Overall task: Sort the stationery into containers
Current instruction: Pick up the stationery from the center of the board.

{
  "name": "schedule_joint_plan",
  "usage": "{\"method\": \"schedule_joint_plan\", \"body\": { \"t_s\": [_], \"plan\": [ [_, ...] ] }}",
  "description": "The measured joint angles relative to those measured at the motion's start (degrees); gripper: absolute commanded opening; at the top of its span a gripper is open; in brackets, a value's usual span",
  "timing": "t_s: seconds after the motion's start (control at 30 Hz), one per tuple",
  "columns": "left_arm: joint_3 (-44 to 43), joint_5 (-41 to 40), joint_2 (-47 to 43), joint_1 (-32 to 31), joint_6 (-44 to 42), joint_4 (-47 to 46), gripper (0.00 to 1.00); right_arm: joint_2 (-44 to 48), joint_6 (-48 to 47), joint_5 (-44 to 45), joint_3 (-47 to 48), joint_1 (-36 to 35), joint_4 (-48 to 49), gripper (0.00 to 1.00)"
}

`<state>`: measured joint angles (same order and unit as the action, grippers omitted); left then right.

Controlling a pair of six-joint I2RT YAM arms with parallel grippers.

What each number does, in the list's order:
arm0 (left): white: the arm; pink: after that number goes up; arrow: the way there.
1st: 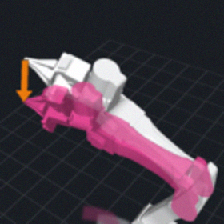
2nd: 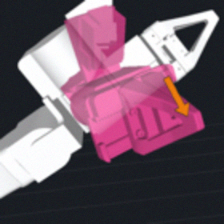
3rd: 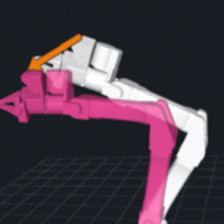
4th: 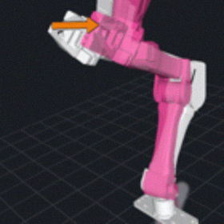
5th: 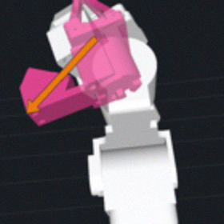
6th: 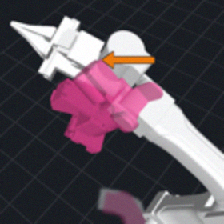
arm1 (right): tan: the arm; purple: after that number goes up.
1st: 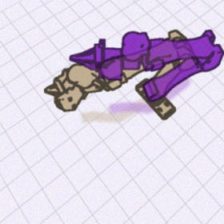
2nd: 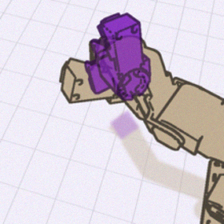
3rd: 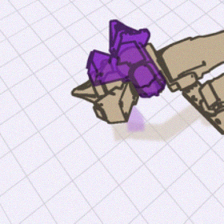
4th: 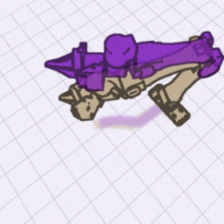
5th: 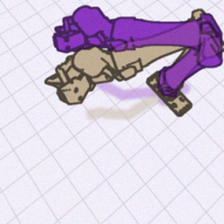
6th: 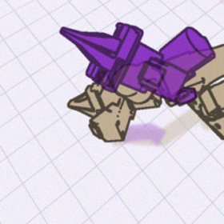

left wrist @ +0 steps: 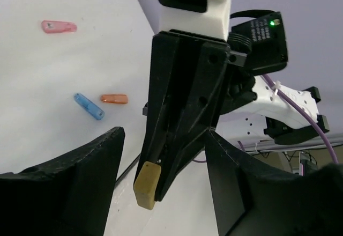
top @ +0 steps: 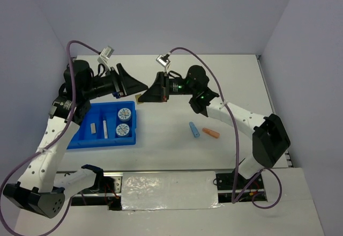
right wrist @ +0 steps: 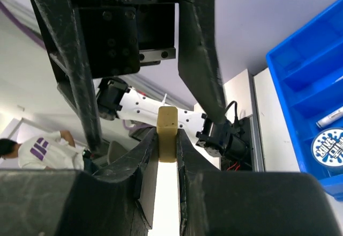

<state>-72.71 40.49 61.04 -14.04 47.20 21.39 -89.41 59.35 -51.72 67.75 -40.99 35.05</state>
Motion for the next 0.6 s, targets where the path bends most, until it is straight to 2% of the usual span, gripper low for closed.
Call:
{"method": "schedule_joint_plan", "body": {
  "t_s": [0.13, 0.33, 0.6],
  "plan": [
    [0.0, 1.46, -1.36, -0.09, 0.11, -1.22, 0.62, 1.92, -0.07, -1.4, -1.7, 1.38, 0.76, 0.18],
    [1.2, 4.04, -1.66, -0.11, 2.29, -5.16, 0.68, 4.02, 0.02, -2.69, -2.95, 5.07, 1.49, 0.19],
    [2.14, 5.42, -0.61, -0.13, 2.54, -6.01, 0.69, 4.07, 1.33, -4.63, -2.89, 5.14, 2.67, 0.19]
  ]
}}
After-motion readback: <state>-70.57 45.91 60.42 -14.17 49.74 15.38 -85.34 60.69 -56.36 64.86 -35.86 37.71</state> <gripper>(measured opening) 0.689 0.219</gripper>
